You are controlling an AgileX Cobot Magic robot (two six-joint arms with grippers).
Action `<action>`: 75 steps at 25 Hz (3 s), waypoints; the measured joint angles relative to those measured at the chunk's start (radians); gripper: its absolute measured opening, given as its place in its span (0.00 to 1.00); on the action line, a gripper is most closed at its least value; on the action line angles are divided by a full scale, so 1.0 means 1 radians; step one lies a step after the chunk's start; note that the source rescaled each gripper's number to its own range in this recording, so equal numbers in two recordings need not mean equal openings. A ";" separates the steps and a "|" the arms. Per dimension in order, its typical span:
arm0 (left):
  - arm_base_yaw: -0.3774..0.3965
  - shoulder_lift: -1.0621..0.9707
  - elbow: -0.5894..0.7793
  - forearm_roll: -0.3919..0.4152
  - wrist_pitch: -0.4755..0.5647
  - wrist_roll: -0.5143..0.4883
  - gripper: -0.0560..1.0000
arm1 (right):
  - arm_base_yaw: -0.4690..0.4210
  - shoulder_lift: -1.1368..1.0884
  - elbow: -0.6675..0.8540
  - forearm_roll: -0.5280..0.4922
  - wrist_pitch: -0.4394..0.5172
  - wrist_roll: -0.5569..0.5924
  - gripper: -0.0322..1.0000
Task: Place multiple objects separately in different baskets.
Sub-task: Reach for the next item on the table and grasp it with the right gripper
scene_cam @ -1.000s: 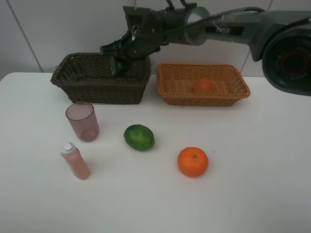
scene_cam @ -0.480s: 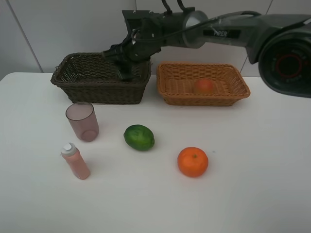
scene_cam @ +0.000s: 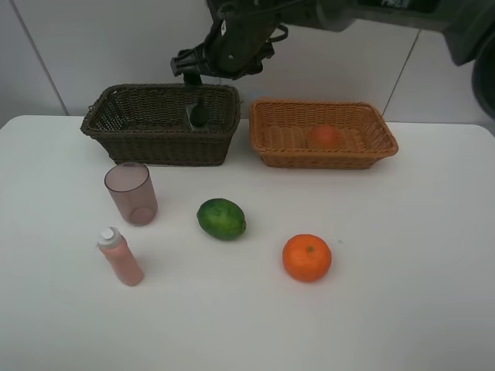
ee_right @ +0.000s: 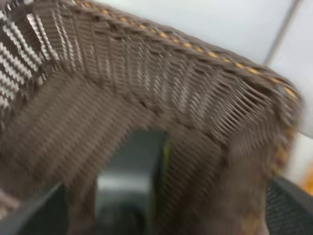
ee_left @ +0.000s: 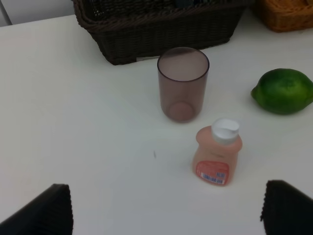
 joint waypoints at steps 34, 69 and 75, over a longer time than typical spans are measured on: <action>0.000 0.000 0.000 0.000 0.000 0.000 1.00 | 0.139 -0.301 0.715 0.222 -0.027 -0.561 1.00; 0.000 0.000 0.000 0.001 0.000 0.000 1.00 | 0.117 0.024 0.453 0.197 0.098 -0.570 1.00; 0.000 0.000 0.000 0.001 0.000 0.000 1.00 | 0.117 0.032 0.453 0.154 0.098 -0.570 0.95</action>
